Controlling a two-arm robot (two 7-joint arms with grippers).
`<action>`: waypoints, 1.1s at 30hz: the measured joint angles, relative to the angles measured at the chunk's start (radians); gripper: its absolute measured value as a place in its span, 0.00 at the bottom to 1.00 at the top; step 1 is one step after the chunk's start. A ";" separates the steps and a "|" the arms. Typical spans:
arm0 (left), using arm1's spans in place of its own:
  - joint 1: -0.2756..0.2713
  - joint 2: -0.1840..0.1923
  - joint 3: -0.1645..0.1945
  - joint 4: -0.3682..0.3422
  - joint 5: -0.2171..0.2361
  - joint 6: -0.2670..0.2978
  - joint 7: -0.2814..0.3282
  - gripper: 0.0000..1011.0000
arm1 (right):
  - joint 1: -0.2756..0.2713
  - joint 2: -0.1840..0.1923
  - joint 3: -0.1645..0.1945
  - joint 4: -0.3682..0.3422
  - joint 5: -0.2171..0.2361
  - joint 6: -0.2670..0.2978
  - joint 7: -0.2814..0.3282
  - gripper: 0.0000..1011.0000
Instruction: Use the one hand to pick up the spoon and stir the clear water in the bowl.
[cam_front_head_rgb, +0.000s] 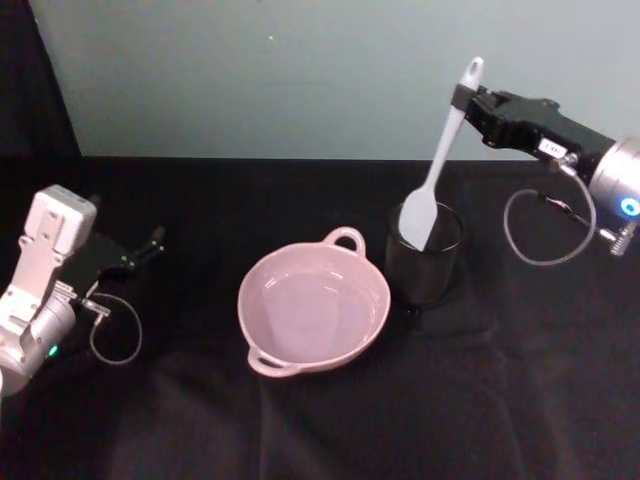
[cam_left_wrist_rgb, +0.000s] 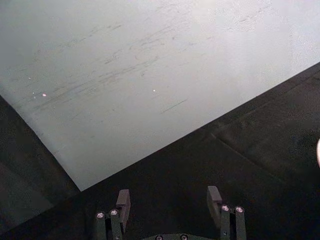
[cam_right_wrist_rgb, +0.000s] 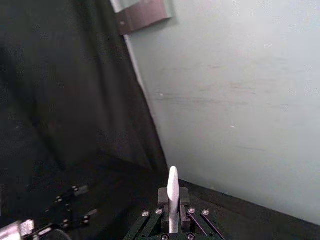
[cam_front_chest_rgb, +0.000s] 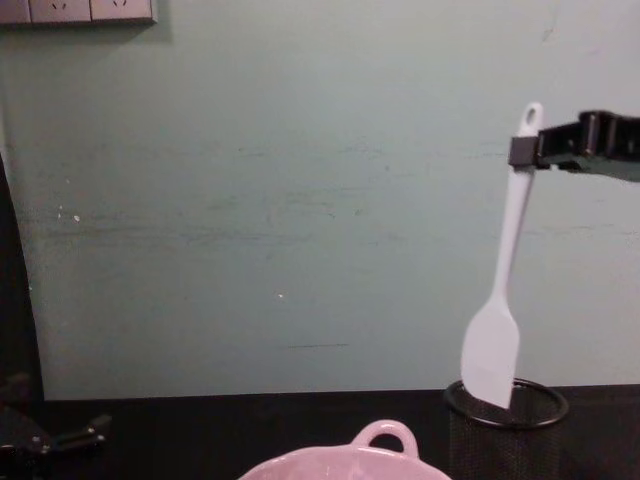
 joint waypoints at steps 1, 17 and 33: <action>0.000 0.000 0.000 0.000 0.000 0.000 0.000 1.00 | 0.004 0.001 -0.004 -0.004 -0.001 0.002 0.003 0.12; 0.000 0.000 0.000 0.000 0.000 0.000 0.000 1.00 | 0.066 -0.025 -0.107 0.016 -0.002 -0.012 0.087 0.12; 0.000 0.000 0.000 0.000 0.000 0.000 0.000 1.00 | 0.080 -0.123 -0.272 0.133 -0.112 -0.104 0.204 0.12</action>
